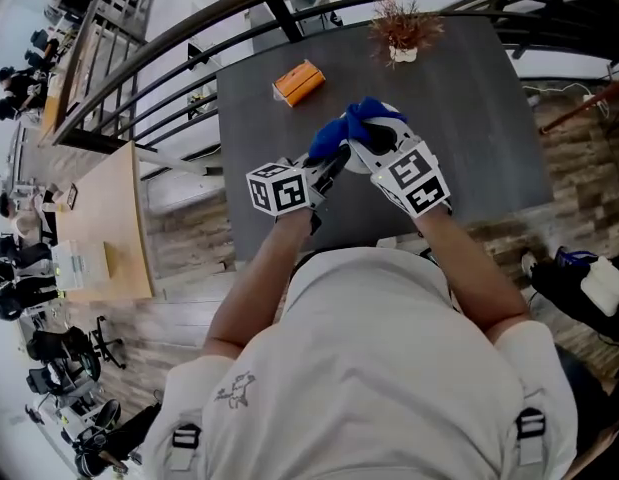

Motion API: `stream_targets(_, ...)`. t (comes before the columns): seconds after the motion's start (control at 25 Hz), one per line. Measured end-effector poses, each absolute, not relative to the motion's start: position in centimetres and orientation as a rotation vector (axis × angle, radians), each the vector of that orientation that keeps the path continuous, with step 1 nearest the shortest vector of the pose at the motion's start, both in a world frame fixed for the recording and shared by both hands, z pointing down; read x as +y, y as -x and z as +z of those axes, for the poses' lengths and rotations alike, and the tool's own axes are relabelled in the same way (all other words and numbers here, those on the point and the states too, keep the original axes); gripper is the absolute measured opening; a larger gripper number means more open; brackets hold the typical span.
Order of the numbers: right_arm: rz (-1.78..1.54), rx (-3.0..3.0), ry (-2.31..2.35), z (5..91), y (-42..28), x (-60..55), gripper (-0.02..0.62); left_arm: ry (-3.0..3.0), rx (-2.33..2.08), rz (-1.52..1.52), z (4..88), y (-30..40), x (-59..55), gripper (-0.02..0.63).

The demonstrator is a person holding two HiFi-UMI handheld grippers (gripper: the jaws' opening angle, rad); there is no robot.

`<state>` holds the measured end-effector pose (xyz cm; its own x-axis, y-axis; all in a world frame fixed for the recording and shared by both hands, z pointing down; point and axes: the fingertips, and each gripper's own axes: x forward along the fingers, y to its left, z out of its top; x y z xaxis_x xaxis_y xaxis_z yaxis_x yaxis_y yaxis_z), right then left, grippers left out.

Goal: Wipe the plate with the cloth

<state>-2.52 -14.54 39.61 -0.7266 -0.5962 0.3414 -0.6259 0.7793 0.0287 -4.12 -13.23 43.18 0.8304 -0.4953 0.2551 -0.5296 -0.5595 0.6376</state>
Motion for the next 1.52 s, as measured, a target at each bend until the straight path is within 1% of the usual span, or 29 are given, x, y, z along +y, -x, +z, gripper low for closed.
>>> stream_targets(0.16,0.166,-2.648,-0.870,41.2,3.6,-12.5,0.087,-2.253,-0.782,-0.037,41.5,5.3,-14.3,0.014)
stream_targets(0.28,0.230,-2.615,-0.864,43.3,2.1,-11.9,0.087,-2.253,-0.823,-0.090,40.0,6.9,-15.4,0.015)
stream_targets(0.4,0.286,-2.581,-0.939,44.2,-0.8,-13.2,0.087,-2.267,-0.841,-0.064,39.8,7.5,-15.6,0.017)
stream_targets(0.6,0.208,-2.560,-1.126,40.2,-4.5,-17.2,0.087,-2.301,-0.783,0.044,40.5,4.9,-13.5,0.023)
stream_targets(0.68,0.159,-2.584,-1.137,38.2,-4.1,-17.7,0.087,-2.298,-0.749,0.059,40.9,3.4,-12.9,0.023)
stream_targets(0.8,0.113,-2.643,-1.060,36.8,-1.4,-16.4,0.087,-2.284,-0.717,0.047,41.2,2.1,-12.7,0.023)
stream_targets(0.92,0.151,-2.686,-0.940,37.7,1.4,-14.1,0.087,-2.276,-0.736,0.015,40.8,2.4,-13.5,0.016)
stream_targets(1.0,0.200,-2.682,-0.898,39.4,1.8,-13.0,0.086,-2.267,-0.762,-0.012,40.4,3.3,-14.0,0.014)
stream_targets(1.12,0.266,-2.633,-0.864,42.3,0.7,-12.1,0.086,-2.253,-0.790,-0.051,39.9,4.7,-14.4,0.015)
stream_targets(1.24,0.284,-2.580,-0.942,43.5,-2.1,-13.3,0.086,-2.263,-0.798,-0.017,40.3,5.0,-14.2,0.015)
stream_targets(1.4,0.242,-2.552,-1.099,41.0,-5.3,-16.6,0.086,-2.285,-0.757,0.051,41.3,3.3,-12.8,0.023)
stream_targets(1.52,0.169,-2.584,-1.111,38.3,-4.3,-17.0,0.087,-2.284,-0.716,0.061,41.5,2.0,-12.0,0.025)
